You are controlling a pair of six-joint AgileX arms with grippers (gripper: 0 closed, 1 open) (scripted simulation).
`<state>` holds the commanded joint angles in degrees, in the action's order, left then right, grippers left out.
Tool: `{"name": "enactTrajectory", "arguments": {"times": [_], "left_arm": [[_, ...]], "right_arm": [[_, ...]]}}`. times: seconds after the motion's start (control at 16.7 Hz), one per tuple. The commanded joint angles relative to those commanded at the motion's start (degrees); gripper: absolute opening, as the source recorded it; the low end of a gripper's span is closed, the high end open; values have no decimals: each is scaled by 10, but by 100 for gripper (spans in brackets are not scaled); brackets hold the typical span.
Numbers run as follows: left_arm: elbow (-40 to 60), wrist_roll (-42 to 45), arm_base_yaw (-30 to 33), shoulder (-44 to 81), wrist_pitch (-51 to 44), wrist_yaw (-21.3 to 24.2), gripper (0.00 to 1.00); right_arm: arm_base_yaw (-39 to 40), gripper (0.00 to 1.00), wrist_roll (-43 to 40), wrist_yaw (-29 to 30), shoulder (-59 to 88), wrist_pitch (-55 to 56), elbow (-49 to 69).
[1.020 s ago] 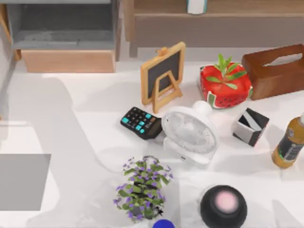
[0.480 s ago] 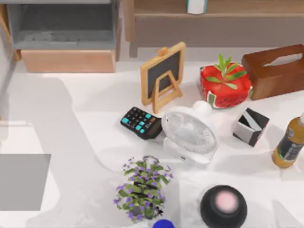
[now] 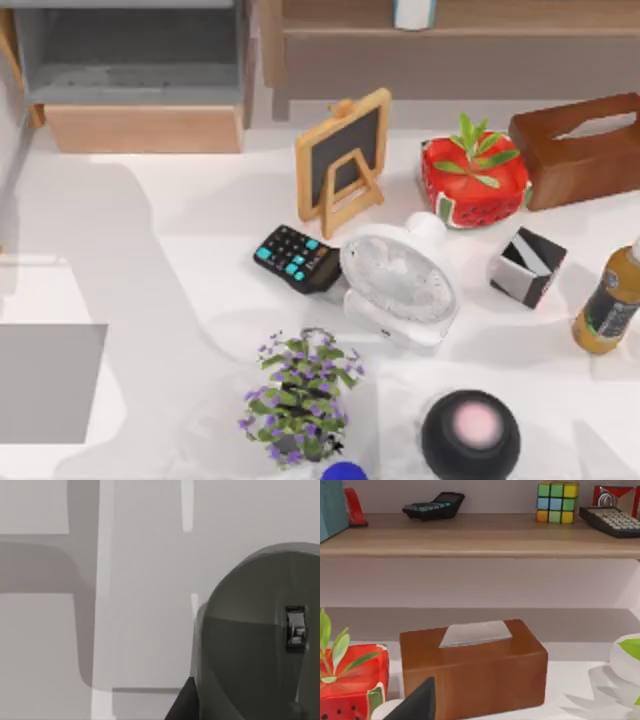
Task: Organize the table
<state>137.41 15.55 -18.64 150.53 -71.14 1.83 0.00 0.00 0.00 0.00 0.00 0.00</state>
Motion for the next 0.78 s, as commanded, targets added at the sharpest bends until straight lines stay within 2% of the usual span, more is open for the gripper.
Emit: {"name": "enactTrajectory", "arguments": {"times": [0.36, 0.78], "left_arm": [[-5, 0, -3, -46, -8, -12, 0], [-73, 5, 8, -224, -5, -78, 0]], "right_arm": [[0, 100, 0, 0, 0, 0, 0], [0, 100, 0, 0, 0, 0, 0]]}}
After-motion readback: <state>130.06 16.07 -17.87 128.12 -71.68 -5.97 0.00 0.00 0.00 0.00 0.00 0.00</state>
